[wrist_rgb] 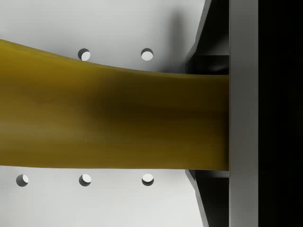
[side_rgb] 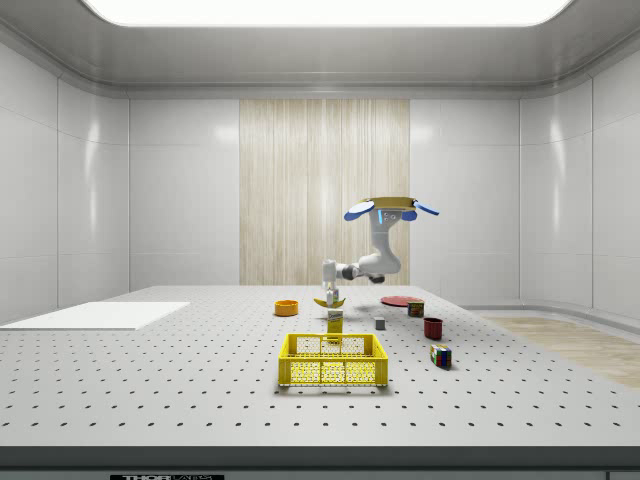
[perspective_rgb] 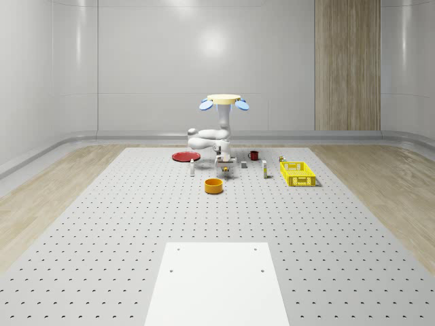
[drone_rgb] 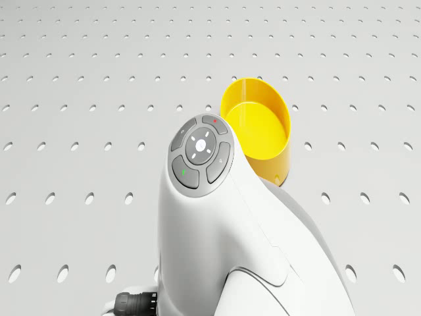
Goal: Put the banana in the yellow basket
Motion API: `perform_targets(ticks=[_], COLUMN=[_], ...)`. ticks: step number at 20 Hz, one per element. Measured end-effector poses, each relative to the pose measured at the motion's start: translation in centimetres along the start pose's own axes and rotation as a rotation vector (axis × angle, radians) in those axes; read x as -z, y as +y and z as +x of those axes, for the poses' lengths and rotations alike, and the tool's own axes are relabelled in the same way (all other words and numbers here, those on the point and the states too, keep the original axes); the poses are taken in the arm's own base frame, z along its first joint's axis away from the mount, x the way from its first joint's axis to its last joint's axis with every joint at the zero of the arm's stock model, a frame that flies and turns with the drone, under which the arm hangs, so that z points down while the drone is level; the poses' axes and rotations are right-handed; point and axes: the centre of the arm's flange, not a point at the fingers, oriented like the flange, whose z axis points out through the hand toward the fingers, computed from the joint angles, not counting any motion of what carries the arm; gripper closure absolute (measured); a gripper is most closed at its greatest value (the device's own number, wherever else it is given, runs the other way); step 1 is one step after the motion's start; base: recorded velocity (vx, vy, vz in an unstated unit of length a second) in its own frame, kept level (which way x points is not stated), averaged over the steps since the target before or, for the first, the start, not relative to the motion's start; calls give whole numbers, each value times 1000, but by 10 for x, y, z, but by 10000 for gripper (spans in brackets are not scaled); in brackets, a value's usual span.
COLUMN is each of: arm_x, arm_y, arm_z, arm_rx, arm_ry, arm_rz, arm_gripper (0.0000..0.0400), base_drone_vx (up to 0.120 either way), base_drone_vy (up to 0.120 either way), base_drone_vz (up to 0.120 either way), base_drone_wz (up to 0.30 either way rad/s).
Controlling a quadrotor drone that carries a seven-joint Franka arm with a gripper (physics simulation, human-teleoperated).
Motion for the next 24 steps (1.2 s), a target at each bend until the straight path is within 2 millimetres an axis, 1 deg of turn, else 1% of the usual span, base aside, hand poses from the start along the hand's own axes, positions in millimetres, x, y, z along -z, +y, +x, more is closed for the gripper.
perform_targets(ticks=[4,10,17,24], arm_x=[11,17,19,19], arm_y=[0,0,0,0], arm_z=[0,0,0,0], arm_rx=[1,0,3,5], arm_ry=[0,1,1,1], arm_rz=[0,0,0,0], arm_gripper=[205,205,205,205], base_drone_vx=[-110,-120,0,0], base_drone_vy=[110,120,120,120], base_drone_vz=[120,120,11,120], base_drone_wz=[0,0,0,0])
